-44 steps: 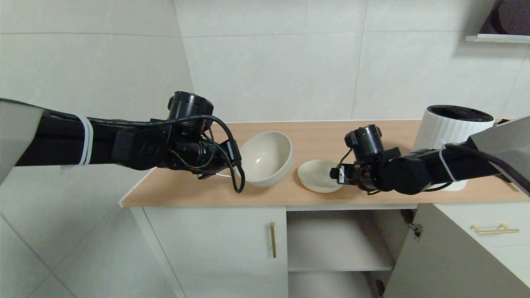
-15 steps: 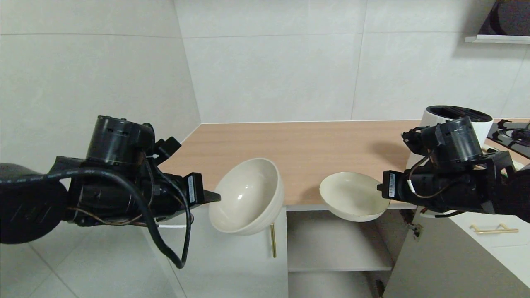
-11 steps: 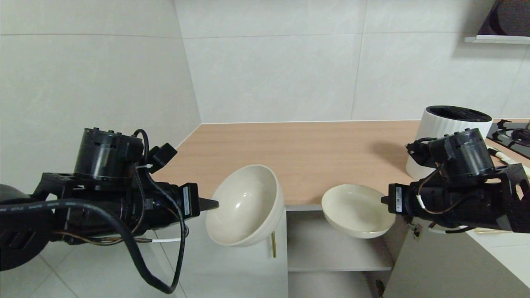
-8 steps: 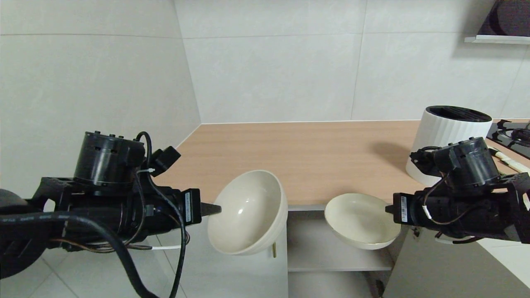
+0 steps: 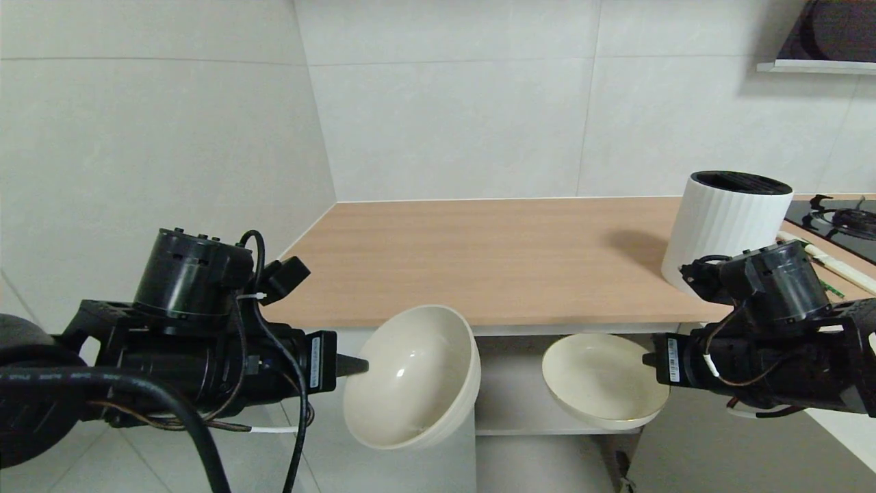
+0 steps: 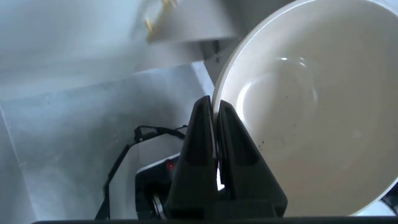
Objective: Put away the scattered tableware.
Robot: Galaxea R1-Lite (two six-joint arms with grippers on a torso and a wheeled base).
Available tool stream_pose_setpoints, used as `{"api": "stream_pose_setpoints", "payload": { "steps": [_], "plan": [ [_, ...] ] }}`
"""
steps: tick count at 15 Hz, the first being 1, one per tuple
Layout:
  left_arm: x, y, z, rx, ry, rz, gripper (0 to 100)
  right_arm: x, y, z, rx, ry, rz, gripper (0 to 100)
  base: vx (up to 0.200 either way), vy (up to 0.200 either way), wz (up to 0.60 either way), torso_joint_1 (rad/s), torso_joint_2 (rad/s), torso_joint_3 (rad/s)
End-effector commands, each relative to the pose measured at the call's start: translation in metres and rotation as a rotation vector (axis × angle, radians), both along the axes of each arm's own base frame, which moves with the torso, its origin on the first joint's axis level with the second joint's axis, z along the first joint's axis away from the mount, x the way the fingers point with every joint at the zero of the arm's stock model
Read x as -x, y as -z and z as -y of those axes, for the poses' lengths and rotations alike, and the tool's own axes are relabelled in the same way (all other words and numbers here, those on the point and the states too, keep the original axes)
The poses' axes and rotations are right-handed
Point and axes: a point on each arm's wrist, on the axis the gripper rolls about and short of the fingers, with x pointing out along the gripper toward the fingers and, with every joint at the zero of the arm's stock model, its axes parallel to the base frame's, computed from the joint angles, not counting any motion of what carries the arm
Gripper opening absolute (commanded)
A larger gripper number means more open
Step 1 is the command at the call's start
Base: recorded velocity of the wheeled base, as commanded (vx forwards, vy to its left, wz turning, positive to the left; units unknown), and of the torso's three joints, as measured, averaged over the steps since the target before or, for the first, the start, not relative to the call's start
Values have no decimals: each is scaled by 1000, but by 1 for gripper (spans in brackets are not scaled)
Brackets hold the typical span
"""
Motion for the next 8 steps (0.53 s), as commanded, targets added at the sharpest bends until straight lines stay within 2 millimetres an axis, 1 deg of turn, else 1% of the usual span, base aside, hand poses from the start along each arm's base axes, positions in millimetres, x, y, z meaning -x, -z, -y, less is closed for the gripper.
{"api": "stream_pose_setpoints", "payload": {
  "steps": [1, 8],
  "plan": [
    [-3, 3, 1, -4, -2, -10, 0, -1, 1, 0, 1, 3, 3, 0, 0, 0, 0, 0, 0, 0],
    [-4, 5, 1, -6, -2, -15, 0, -8, 9, -1, 7, 13, -4, 0, 0, 0, 0, 0, 0, 0]
  ]
}}
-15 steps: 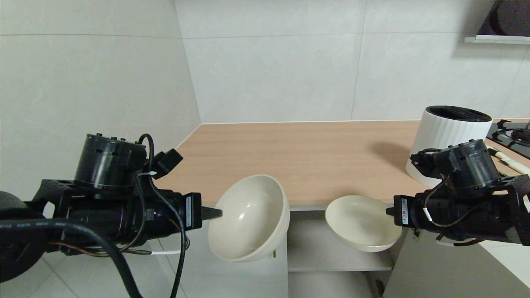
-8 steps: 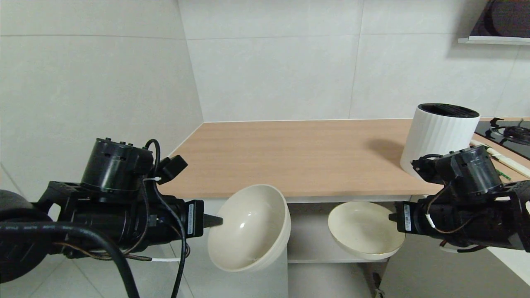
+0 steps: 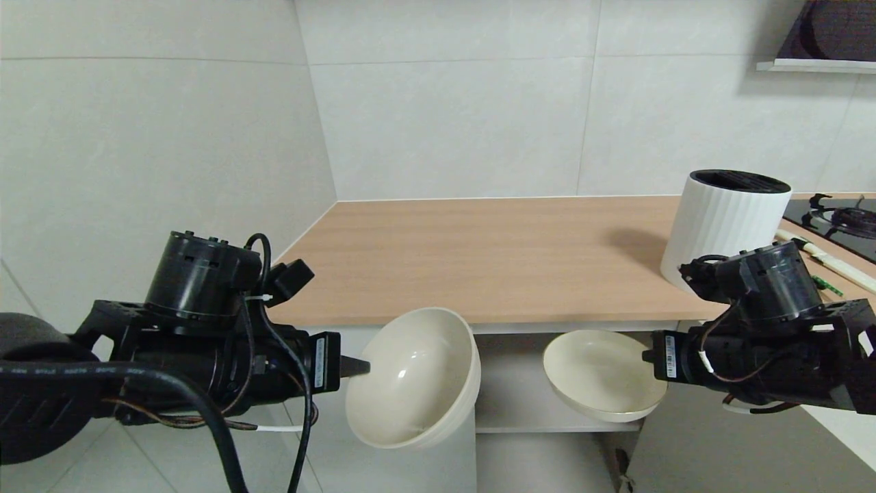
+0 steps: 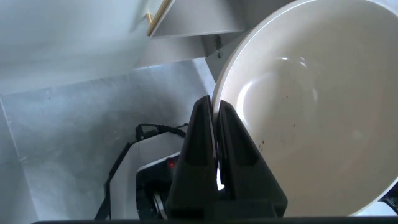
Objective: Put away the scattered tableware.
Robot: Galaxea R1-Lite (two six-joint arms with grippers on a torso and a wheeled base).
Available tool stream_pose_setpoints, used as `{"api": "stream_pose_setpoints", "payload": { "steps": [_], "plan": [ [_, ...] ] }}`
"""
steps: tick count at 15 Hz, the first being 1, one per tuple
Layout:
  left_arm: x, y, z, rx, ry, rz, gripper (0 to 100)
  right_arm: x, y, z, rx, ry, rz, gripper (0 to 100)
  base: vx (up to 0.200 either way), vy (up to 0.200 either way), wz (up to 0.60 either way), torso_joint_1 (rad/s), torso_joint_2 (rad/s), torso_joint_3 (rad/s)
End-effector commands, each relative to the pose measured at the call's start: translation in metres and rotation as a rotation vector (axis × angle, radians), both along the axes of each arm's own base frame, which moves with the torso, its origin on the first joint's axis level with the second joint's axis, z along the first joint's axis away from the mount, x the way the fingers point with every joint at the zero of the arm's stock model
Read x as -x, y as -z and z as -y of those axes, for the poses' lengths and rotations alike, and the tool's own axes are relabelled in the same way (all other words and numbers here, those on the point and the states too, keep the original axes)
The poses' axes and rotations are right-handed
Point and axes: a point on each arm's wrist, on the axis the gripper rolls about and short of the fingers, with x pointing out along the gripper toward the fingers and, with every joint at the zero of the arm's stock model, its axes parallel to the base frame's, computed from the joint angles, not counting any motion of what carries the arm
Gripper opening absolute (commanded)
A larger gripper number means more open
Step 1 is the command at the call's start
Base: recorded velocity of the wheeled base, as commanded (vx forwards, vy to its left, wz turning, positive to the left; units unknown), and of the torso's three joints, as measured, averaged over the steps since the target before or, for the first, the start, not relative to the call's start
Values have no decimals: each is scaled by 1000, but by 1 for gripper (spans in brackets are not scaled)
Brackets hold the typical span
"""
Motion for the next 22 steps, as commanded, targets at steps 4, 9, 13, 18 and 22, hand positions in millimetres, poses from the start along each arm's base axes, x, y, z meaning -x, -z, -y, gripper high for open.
{"api": "stream_pose_setpoints", "payload": {
  "steps": [4, 9, 13, 18, 22],
  "plan": [
    [-1, 1, 0, 0, 0, -2, 0, -3, 7, -2, 2, -1, -4, 0, 0, 0, 0, -50, 118, 67],
    [-1, 1, 1, -1, 0, -3, 0, -4, 11, -2, -1, -1, 7, 0, 0, 0, 0, -175, 452, 262],
    [-1, 1, 1, -1, 0, -3, 0, -5, 12, -2, 1, -1, 3, 0, 0, 0, 0, -183, 486, 297],
    [-2, 3, 1, -4, 0, -10, 0, -5, 14, -3, 3, -4, -3, 0, 0, 0, 0, -153, 464, 308],
    [-2, 3, 1, -4, 0, -10, 0, -5, 15, -3, 4, -5, -7, 0, 0, 0, 0, -104, 433, 315]
  ]
}}
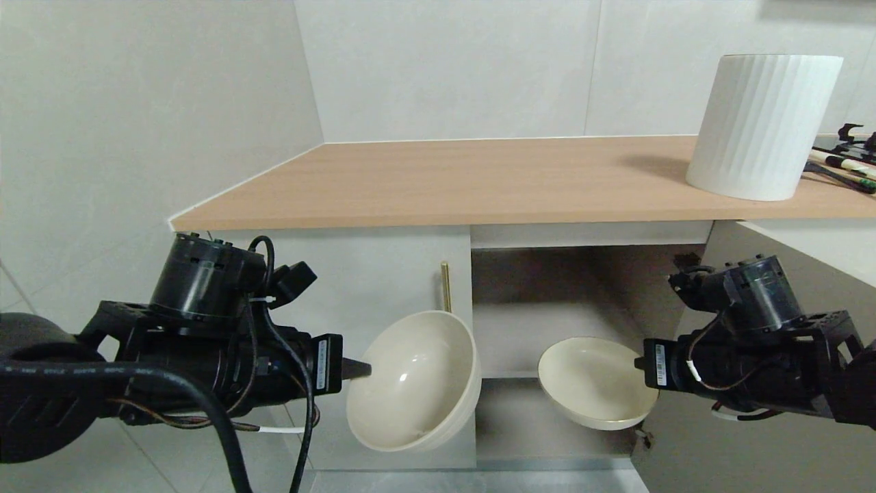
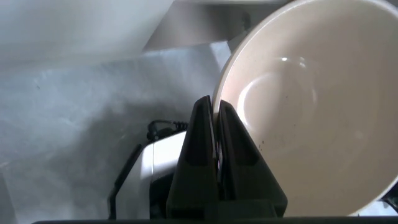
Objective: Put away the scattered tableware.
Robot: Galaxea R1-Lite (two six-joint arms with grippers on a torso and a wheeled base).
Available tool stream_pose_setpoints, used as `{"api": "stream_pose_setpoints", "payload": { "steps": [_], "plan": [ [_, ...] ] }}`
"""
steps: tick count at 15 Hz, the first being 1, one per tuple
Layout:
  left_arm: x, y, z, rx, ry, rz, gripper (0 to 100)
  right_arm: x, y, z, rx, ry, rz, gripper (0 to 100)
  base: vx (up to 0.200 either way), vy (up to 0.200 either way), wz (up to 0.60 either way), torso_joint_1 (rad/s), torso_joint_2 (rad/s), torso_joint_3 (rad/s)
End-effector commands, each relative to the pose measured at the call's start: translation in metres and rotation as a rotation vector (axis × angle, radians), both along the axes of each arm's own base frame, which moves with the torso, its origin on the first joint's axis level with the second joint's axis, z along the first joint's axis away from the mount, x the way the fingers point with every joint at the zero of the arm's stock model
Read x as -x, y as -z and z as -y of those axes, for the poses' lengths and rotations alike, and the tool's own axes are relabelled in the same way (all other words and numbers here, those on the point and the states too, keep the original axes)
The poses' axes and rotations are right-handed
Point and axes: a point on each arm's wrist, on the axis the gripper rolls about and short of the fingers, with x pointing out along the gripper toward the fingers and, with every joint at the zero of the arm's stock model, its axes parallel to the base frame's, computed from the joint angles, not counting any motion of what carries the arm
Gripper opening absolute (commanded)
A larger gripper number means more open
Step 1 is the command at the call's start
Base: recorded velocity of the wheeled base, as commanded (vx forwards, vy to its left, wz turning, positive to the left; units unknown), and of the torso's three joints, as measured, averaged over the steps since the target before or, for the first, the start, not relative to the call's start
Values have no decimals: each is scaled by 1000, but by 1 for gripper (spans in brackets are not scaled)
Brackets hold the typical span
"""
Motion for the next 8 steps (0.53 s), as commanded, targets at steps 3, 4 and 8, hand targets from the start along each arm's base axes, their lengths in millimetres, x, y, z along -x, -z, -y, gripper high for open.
{"api": "stream_pose_setpoints", "payload": {
  "steps": [3, 4, 8],
  "plan": [
    [0, 1, 0, -1, -1, -2, 0, -1, 2, -1, 2, -1, -5, 0, 0, 0, 0, -32, 142, 105],
    [0, 1, 0, -1, -1, -2, 0, -2, 4, -1, 5, -2, -8, 0, 0, 0, 0, 0, 0, 0],
    [-3, 4, 2, -4, 0, -8, 0, -11, 33, -15, 47, -30, -84, 0, 0, 0, 0, 0, 0, 0]
  ]
}}
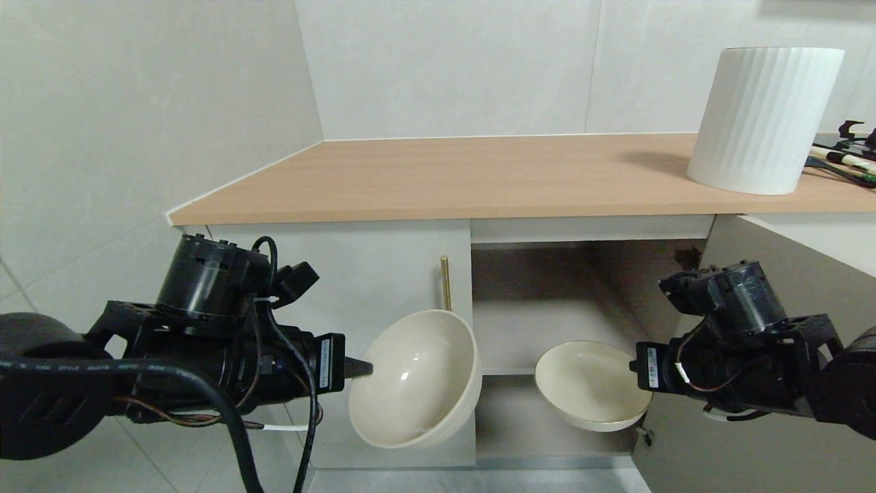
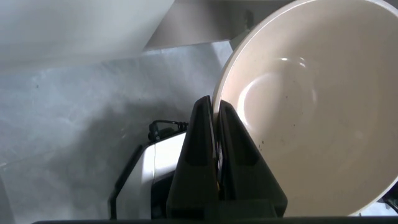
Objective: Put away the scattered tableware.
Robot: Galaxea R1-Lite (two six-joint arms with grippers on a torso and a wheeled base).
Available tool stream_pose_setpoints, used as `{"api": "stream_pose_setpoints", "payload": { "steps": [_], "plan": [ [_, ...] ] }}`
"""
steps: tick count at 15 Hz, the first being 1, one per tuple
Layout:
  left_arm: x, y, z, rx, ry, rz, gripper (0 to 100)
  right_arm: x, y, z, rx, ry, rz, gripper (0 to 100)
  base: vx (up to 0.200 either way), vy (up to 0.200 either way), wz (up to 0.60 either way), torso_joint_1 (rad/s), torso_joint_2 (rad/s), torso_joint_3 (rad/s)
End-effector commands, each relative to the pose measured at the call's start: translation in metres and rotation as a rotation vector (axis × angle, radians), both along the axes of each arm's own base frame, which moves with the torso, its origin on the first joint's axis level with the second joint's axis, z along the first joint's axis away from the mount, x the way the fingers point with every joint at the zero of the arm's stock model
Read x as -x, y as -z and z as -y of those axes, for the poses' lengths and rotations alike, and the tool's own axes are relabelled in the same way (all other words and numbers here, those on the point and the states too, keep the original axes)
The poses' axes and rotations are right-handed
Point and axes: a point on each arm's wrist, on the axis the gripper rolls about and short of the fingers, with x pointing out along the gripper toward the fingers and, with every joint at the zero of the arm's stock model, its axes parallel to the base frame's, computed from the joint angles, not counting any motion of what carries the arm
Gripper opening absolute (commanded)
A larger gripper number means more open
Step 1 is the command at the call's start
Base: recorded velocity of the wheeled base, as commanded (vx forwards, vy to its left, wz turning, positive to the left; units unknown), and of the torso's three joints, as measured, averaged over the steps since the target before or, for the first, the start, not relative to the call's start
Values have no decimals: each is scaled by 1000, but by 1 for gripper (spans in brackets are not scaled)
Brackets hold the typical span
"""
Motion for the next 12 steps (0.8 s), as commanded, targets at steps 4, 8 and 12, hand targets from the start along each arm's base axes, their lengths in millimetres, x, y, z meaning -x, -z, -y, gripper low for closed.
{"api": "stream_pose_setpoints", "payload": {
  "steps": [4, 8, 12],
  "plan": [
    [1, 1, 3, -4, 12, -6, 0, -37, 70, -17, 42, 8, -76, 0, 0, 0, 0, 0, 0, 0],
    [3, 0, 4, -3, 16, -4, 0, -73, 110, -22, 100, 88, -15, 0, 0, 0, 0, 0, 0, 0],
    [6, 1, 8, -5, 36, -7, 0, -123, 121, -26, 130, 117, -1, 0, 0, 0, 0, 0, 0, 0]
  ]
}}
